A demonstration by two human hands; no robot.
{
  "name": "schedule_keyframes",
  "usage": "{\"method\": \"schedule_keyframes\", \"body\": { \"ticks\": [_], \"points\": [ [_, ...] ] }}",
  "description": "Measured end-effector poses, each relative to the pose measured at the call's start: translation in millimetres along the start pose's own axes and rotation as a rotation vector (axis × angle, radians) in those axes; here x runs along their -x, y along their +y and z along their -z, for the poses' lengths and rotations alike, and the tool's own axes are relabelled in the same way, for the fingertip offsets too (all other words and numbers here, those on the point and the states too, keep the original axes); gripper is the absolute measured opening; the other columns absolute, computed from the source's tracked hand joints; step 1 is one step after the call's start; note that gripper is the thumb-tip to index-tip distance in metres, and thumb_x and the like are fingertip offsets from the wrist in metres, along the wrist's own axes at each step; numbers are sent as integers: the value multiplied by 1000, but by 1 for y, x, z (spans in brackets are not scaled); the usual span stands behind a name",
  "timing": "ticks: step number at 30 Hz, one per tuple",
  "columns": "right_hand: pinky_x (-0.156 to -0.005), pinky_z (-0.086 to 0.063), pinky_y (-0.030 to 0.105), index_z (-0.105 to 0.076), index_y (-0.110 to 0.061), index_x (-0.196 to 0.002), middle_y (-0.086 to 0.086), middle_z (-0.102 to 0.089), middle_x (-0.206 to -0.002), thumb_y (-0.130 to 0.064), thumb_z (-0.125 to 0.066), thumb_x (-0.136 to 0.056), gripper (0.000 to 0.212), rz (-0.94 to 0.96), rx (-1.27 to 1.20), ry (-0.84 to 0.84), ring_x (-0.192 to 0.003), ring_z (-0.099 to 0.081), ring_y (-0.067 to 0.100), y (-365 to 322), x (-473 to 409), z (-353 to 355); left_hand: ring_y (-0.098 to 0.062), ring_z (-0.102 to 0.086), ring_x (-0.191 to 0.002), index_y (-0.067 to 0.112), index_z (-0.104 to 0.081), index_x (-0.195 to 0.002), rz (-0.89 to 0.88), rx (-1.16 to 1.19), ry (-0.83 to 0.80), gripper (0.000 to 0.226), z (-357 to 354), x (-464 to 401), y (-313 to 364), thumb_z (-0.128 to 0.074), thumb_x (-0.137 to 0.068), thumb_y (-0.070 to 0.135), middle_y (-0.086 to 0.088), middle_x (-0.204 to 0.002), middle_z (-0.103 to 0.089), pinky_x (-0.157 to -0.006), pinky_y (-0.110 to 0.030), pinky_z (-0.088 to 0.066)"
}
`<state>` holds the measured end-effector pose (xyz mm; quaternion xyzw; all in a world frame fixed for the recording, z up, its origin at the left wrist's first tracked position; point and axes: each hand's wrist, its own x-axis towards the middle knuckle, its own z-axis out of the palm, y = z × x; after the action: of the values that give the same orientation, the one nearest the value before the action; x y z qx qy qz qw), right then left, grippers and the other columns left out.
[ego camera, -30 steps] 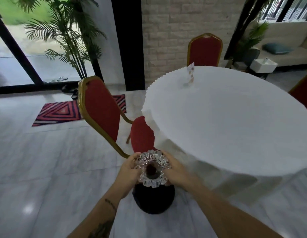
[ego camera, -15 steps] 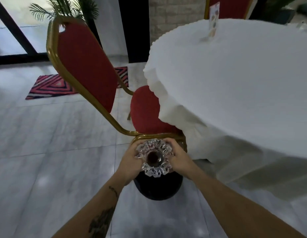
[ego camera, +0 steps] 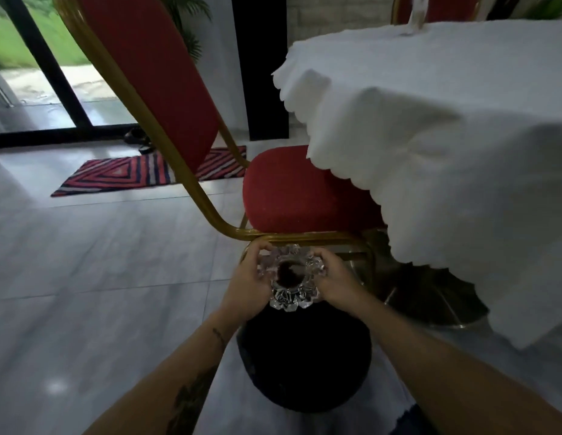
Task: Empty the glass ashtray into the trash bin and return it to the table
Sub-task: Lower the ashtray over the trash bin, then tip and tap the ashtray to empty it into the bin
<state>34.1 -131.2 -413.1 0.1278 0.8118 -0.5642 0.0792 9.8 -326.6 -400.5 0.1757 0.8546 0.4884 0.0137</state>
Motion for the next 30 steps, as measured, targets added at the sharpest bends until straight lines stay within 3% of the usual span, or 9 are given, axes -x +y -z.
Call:
{"method": "schedule_keyframes", "body": {
  "ticks": [3,5,9,15,18,22,24,27,30],
  "points": [
    [-60,-49,27,-54,-28,-122,1,-63,-117,-2,-60,-95,37,49,-39,35,-88,-65,19,12,-8,-10,-15,-67,-103,30,-41,-132,-80,-53,25,55,-9,4,-23,-56,-92,-5,-4,-119,-65,-81,-19,-57],
    [-58,-46,26,-55,-25,-119,2,-64,-114,5,-55,-93,39,35,-14,73,-94,-65,24,17,-7,-18,-15,-67,-111,34,-32,-147,-88,-108,4,71,-12,13,-28,-58,-91,1,2,-127,-64,-91,-30,-56],
    [-69,-49,41,-53,-27,-99,3,-63,-102,21,-49,-84,50,110,6,89,-94,-64,29,24,1,-31,-16,-60,-117,30,-35,-154,-154,-286,-32,73,-11,29,-32,-58,-90,3,1,-138,-57,-92,-25,-48],
    [-65,-44,35,-49,-32,-90,5,-58,-100,25,-48,-72,60,276,89,155,-89,-58,25,34,-1,-38,-19,-61,-119,22,-54,-141,-270,-313,-32,60,-9,24,-49,-59,-86,-2,0,-136,-62,-101,-38,-54],
    [-68,-44,27,-45,-35,-89,-1,-50,-100,23,-50,-68,62,401,242,196,-89,-53,15,37,13,-39,-17,-63,-109,23,-58,-127,-316,-323,-49,49,-9,30,-48,-63,-83,2,4,-125,-66,-94,-35,-55],
    [-76,-52,43,-45,-24,-98,-2,-45,-104,18,-49,-68,51,528,397,198,-91,-51,21,41,30,-38,-15,-57,-101,22,-51,-123,-356,-416,-116,45,-10,34,-46,-63,-81,12,4,-121,-59,-81,-27,-50],
    [-75,-53,49,-44,-24,-100,-2,-43,-108,14,-54,-69,50,559,480,175,-91,-52,25,45,30,-35,-18,-58,-107,20,-48,-127,-365,-458,-154,48,-12,33,-48,-64,-82,12,1,-124,-60,-83,-27,-49],
    [-72,-55,50,-43,-22,-102,0,-43,-113,15,-57,-65,53,611,615,179,-95,-53,27,51,32,-33,-24,-59,-122,21,-42,-132,-453,-568,-189,49,-14,34,-52,-54,-84,17,-4,-136,-61,-94,-37,-58],
    [-79,-57,47,-45,-18,-105,7,-47,-126,9,-58,-69,46,694,660,205,-109,-55,29,59,38,-30,-28,-62,-122,19,-45,-128,-572,-641,-184,45,-14,39,-49,-42,-83,20,-9,-137,-62,-87,-39,-63]
  ]
}}
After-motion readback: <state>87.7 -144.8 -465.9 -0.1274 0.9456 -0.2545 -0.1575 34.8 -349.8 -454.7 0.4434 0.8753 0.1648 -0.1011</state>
